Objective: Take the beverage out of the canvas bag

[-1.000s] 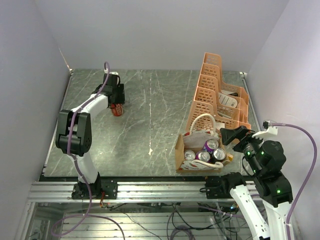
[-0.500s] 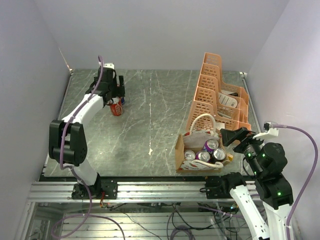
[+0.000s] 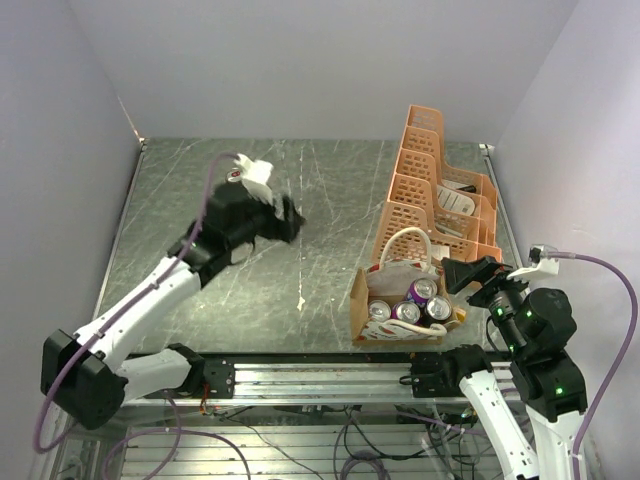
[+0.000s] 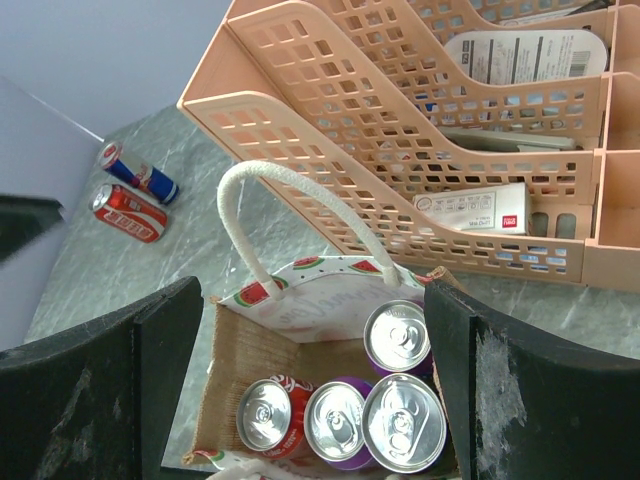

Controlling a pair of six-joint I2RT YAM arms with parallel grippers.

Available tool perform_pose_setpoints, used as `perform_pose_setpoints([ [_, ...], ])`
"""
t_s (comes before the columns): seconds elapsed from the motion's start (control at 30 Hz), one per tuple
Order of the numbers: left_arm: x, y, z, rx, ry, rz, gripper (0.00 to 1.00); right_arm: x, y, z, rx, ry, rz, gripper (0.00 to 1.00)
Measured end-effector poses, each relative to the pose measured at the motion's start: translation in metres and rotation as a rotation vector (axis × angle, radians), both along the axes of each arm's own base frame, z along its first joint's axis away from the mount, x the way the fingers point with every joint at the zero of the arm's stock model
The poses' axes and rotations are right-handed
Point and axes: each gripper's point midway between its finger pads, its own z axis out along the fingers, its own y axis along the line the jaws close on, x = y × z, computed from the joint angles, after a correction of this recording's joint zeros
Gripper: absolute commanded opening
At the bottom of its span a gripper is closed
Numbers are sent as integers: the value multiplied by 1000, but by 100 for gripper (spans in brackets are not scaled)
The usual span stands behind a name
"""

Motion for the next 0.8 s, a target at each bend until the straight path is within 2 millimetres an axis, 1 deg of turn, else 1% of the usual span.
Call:
perform_pose_setpoints([
  [0.03,-17,-19,-7,-19,7,-70,87,0,0,0,0,0,0,92],
  [0.1,-51,-55,-29,-39,41,-206,80,0,0,0,0,-1,0,92],
  [0.2,-89,-93,-56,-23,77,-348,76,0,0,0,0,-2,-1,92],
  [0.27,-114,-122,-67,1,77,-449,69,-1,0,1,1,-4,-1,92],
  [0.37,-147,-162,-78,47,59,-581,61,-1,0,1,1,-5,-1,92],
  [0.43,-161,-186,-81,81,36,-643,57,-1,-1,1,2,-9,-1,92],
  [0.5,-168,-208,-80,102,3,-685,54,-2,-1,2,3,-13,-1,92],
  [0.73,-171,-254,-68,137,-114,-741,48,-4,-1,3,4,-22,0,92],
  [0.8,-175,-267,-68,153,-149,-772,47,-4,-1,3,4,-22,1,92],
])
